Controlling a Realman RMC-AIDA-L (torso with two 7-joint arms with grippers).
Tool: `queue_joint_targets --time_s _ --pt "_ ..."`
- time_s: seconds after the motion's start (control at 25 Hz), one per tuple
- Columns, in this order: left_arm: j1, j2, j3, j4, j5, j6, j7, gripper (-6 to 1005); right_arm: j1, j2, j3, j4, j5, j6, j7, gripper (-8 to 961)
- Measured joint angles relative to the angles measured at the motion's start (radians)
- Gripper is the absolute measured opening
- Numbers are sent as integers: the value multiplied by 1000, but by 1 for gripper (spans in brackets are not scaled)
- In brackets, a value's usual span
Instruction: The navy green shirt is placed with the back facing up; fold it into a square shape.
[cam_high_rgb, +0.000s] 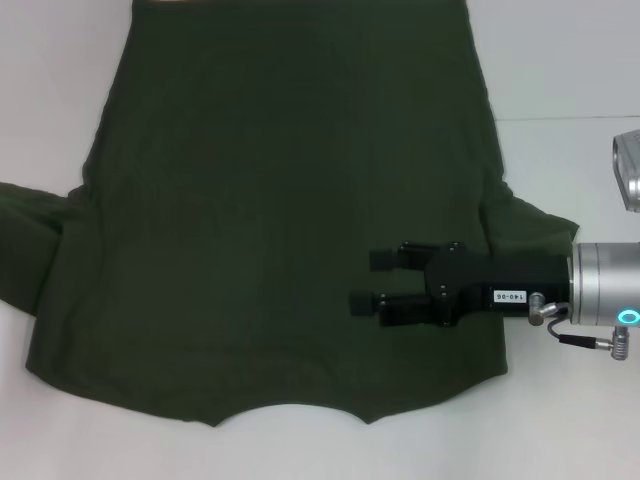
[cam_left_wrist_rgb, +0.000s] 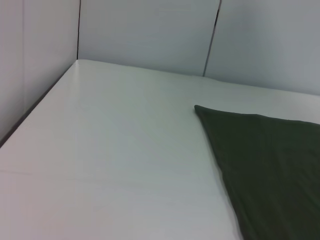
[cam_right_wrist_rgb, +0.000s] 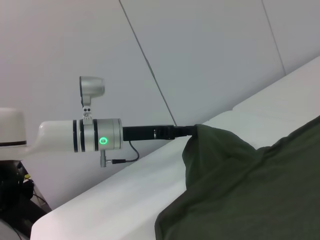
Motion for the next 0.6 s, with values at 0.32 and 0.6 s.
queue_joint_targets --time_s 0.32,0.6 --pt "-5 5 5 41 2 -4 -2 -1 2 4 0 0 1 1 -1 907" --pt "-12 7 6 62 7 -4 -2 0 3 8 0 -1 1 3 -1 906"
